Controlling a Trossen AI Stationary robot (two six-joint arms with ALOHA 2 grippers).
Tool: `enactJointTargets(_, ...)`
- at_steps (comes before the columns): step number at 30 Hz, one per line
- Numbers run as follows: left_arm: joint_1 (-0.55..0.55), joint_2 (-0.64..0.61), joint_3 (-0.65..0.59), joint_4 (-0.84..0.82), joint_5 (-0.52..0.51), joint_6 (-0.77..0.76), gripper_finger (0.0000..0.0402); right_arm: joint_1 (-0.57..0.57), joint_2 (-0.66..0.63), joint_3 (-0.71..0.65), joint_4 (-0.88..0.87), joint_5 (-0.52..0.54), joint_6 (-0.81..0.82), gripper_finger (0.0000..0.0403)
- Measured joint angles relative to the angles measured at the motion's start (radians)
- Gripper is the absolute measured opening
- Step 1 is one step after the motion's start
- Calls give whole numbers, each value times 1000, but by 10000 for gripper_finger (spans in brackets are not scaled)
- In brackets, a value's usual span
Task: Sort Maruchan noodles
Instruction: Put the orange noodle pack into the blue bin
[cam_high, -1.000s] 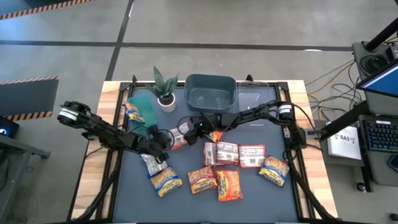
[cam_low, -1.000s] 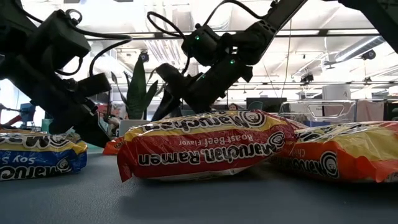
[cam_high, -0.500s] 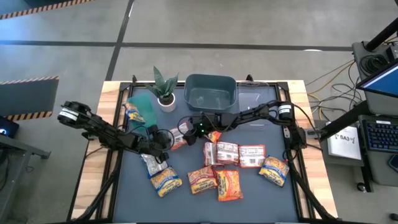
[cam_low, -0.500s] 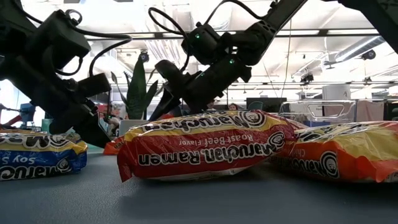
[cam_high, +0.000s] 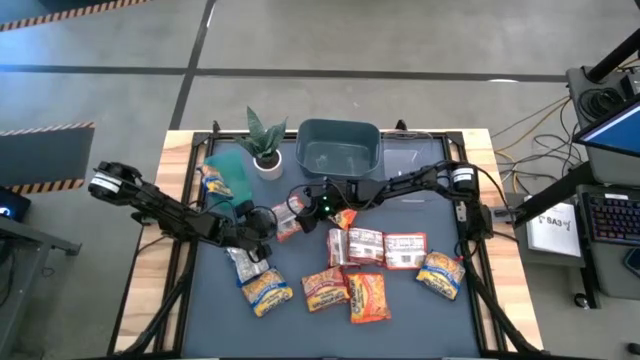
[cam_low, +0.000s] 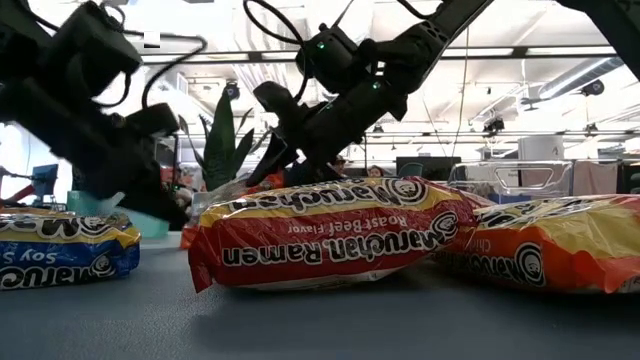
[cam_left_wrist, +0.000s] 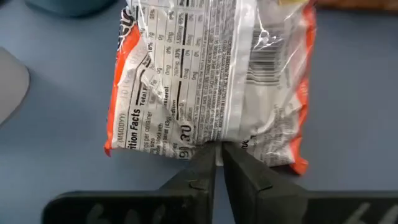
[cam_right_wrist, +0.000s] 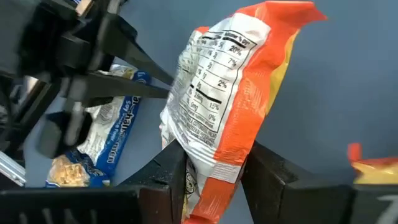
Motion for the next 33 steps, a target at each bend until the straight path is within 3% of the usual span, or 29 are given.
enactJointTargets(9,-2,-140,3,4,-8,83,132,0,-77,-1,-101,1,-76,108)
enactJointTargets(14,-2,-234,3,2,-8,156,167,0,-128,-1,-154,1,-110,107)
enactJointTargets(21,-2,-357,3,-4,-28,267,178,5,-228,-1,-267,26,-155,107)
enactJointTargets(33,-2,-451,3,21,-89,374,178,15,-410,-1,-382,234,-233,107)
